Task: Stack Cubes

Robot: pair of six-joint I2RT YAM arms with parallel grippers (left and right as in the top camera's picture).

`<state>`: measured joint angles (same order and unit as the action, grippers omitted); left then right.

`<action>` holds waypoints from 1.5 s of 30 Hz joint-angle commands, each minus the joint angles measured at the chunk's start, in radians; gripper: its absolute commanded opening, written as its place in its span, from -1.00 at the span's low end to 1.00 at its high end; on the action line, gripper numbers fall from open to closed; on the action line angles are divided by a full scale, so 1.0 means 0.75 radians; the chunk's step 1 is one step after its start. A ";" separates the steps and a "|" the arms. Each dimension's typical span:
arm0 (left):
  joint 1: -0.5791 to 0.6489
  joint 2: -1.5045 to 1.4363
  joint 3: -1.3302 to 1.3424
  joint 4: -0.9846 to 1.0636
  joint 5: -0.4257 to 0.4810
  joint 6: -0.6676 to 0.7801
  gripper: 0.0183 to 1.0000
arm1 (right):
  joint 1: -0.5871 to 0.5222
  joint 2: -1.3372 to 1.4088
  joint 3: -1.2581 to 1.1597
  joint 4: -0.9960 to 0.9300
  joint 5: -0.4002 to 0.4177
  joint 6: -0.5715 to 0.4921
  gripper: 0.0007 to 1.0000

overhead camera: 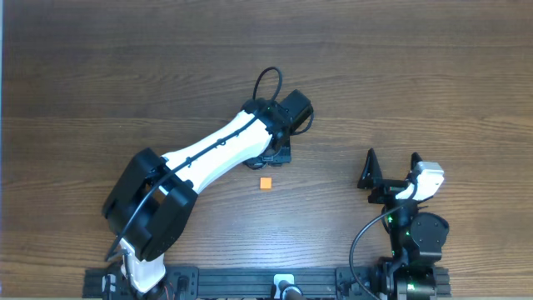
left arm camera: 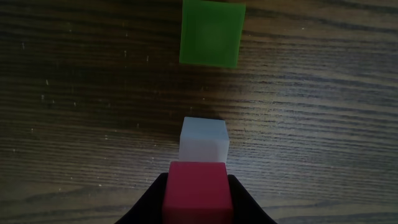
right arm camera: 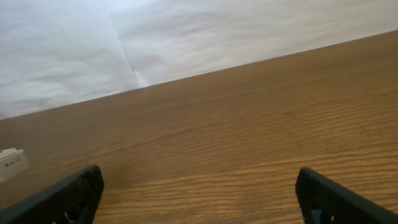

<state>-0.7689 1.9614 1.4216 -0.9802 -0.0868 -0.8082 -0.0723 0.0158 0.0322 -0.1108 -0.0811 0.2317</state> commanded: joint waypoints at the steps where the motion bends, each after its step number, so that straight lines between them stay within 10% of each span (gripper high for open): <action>1: 0.011 0.020 0.027 -0.001 -0.015 -0.014 -0.95 | 0.003 -0.013 -0.011 0.004 -0.015 -0.001 0.99; 45: 0.026 0.058 0.025 0.041 -0.011 -0.014 -0.94 | 0.003 -0.013 -0.011 0.004 -0.015 -0.001 0.99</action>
<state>-0.7559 1.9789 1.4216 -0.9531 -0.0868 -0.8082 -0.0723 0.0158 0.0322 -0.1108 -0.0811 0.2317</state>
